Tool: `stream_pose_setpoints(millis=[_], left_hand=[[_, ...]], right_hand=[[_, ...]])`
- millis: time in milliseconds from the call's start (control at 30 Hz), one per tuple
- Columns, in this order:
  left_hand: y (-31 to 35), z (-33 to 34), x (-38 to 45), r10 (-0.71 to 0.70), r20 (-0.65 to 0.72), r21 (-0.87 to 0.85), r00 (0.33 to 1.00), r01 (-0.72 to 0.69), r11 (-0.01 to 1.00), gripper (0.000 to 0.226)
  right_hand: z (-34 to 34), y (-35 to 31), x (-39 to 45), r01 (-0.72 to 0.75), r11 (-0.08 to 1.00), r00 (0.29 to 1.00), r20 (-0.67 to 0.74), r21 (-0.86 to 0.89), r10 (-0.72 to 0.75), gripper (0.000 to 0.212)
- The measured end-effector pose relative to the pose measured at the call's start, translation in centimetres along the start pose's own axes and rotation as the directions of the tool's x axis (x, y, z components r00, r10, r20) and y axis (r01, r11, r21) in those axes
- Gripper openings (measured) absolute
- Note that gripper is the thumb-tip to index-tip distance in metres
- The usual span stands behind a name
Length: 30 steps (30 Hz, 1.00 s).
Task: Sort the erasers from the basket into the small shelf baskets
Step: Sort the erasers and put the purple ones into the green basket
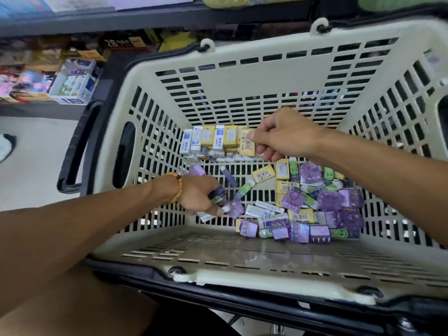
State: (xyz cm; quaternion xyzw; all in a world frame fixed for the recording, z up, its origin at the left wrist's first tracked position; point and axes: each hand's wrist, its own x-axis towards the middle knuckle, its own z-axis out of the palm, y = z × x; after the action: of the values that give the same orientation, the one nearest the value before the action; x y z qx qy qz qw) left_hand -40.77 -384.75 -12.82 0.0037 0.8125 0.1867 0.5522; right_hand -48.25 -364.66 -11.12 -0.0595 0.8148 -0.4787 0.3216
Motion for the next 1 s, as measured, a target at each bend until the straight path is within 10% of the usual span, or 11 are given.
stream_pose_setpoints(millis=[300,533,1000], left_hand=[[-1.6,-2.2,-5.7,-0.255,-0.348,-0.832,0.902,-0.172,0.527,0.024],[-1.5,-2.9,-6.0,-0.349,-0.346,-0.924,0.871,-0.252,0.288,0.028],[-0.3,-3.5,-4.5,-0.28,-0.361,-0.923,0.89,-0.299,0.241,0.026]], right_hand=[[3.9,-3.1,5.4,-0.109,0.993,0.993,0.039,0.043,0.107,0.023],[1.4,-2.4,5.0,-0.181,0.979,0.983,-0.008,-0.098,0.181,0.027],[2.1,-0.2,4.9,-0.267,0.963,0.936,-0.228,0.03,0.267,0.017]])
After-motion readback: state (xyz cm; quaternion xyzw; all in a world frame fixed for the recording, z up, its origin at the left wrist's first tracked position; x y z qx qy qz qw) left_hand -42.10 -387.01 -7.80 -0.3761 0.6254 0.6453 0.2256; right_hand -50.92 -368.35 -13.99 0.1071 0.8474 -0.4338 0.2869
